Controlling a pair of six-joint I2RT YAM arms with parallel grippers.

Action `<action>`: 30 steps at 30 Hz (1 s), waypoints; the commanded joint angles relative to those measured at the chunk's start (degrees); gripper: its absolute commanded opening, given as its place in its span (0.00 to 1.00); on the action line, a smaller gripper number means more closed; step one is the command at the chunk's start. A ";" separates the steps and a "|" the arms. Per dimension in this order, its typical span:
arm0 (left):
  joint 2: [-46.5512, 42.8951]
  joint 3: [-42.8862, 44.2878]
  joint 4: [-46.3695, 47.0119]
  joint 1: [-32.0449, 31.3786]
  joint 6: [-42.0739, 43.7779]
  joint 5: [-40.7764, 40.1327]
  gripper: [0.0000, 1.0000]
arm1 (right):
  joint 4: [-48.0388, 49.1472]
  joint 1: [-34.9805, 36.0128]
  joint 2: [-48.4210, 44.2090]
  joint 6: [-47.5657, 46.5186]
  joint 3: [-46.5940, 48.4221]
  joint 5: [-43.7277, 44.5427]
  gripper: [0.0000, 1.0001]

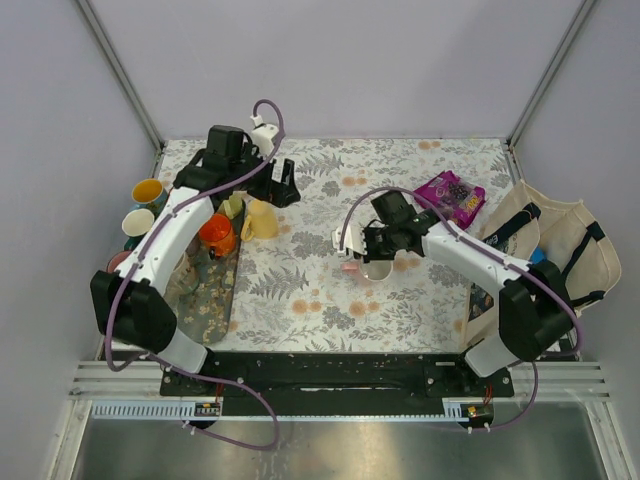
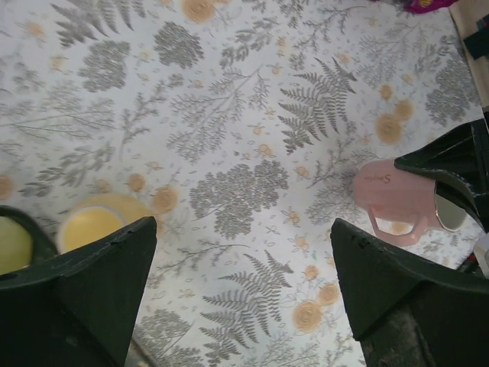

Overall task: Turn the mug right side up
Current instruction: Place the cup at the center of the board.

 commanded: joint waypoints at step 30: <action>-13.05 -8.52 8.72 5.96 10.19 13.68 0.99 | -4.74 1.38 3.27 5.02 13.61 -3.61 0.60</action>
